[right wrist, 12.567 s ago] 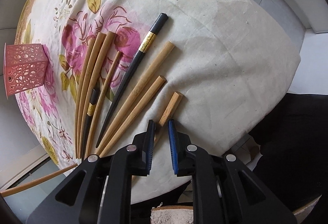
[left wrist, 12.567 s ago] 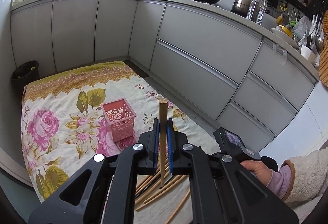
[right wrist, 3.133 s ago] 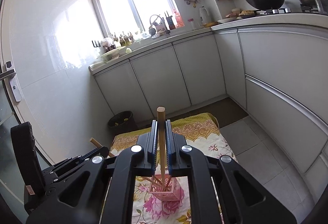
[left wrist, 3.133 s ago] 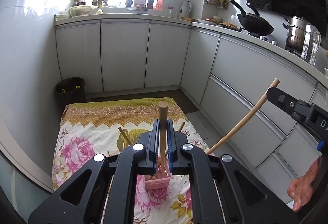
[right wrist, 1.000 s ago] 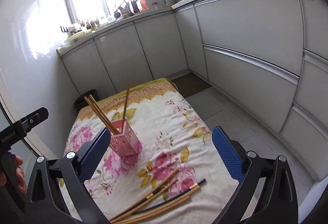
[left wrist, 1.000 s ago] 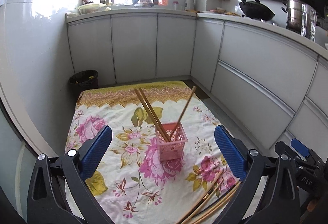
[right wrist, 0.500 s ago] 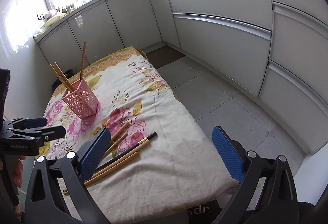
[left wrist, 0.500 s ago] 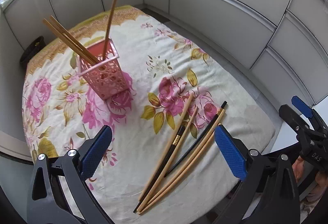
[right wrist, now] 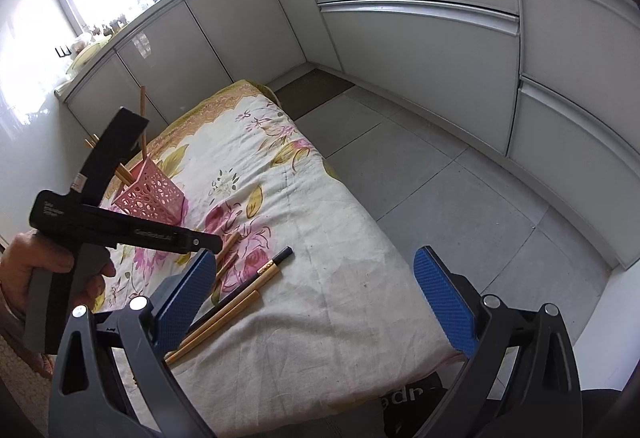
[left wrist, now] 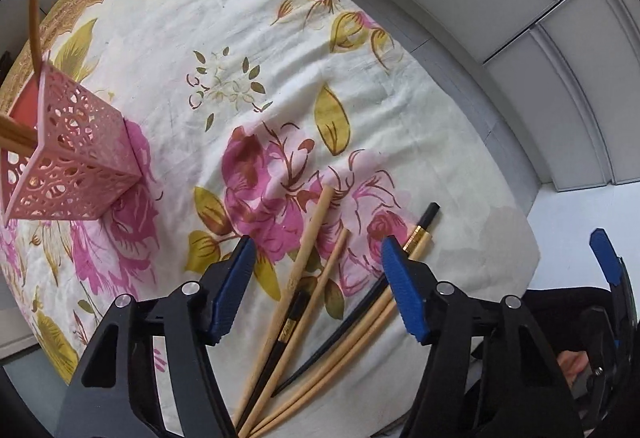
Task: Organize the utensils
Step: 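Lower the left tool to the chopstick pile and grasp a wooden chopstick, then lift the chopstick upright with the left tool while the right tool lowers to the pile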
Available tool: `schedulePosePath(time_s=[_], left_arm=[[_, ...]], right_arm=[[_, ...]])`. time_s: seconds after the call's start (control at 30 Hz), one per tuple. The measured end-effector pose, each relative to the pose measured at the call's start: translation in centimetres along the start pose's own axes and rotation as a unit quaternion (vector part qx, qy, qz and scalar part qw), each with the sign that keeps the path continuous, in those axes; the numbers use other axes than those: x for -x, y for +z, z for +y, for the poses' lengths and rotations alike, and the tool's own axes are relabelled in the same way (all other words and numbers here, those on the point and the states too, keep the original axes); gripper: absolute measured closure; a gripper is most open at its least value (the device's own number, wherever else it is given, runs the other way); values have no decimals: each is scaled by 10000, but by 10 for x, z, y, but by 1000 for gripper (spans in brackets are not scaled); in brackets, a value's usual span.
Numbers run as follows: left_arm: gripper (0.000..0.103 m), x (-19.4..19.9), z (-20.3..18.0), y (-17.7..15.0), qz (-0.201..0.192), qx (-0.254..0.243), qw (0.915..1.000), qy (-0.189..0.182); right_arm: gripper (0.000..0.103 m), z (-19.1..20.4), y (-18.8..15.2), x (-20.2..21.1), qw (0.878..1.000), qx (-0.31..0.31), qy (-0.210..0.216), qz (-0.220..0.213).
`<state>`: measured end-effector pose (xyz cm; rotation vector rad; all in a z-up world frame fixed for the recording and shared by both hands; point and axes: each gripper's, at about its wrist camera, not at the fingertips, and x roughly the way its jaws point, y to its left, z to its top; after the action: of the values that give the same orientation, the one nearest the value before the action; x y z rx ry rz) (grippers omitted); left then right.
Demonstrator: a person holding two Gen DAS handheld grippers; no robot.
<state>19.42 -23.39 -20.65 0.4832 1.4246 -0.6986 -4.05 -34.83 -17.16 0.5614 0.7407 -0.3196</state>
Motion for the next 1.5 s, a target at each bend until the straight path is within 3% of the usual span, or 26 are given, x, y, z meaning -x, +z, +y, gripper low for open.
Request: schedulePosePath(time_s=[0.23,0.4,0.53,0.77,0.9,1.03,1.1,1.23,1.37,1.5], left_arm=[[76,-20,3,14,216,48,9997,-122],[79,-29,2,18,224,30,9997,-94],[91,-30,2,16,147,-87,9998,102],[94,-18,25,-4,-376,184,9991,-8],[94,17,51,-27,-834,381,9954,-266],[94,62,74,-59,-1452,658,9862,-457],[94,83,81,-76,-1748,778,9798,-577],[95,115,87,-97,-2200,906,9692,-627],[95,134,87,-109,-2489,857,9621,-713],[95,137,83,-115,-2593,785,9601,-694]], right_arm=[[7,-2,1,-6,9999,-44,32,156],[7,-2,1,-11,9996,-83,24,268],[7,-2,0,-16,9992,-144,26,383],[7,1,-2,-32,9968,-228,-25,772],[7,6,6,-46,9934,-378,-27,1086],[7,6,12,-72,9831,-829,-5,1634],[13,2,14,-90,9710,-1280,114,2017],[38,7,18,-117,9506,-1749,249,2552],[50,33,23,-127,9458,-1680,515,2730],[54,65,23,-134,9471,-1435,584,2810]])
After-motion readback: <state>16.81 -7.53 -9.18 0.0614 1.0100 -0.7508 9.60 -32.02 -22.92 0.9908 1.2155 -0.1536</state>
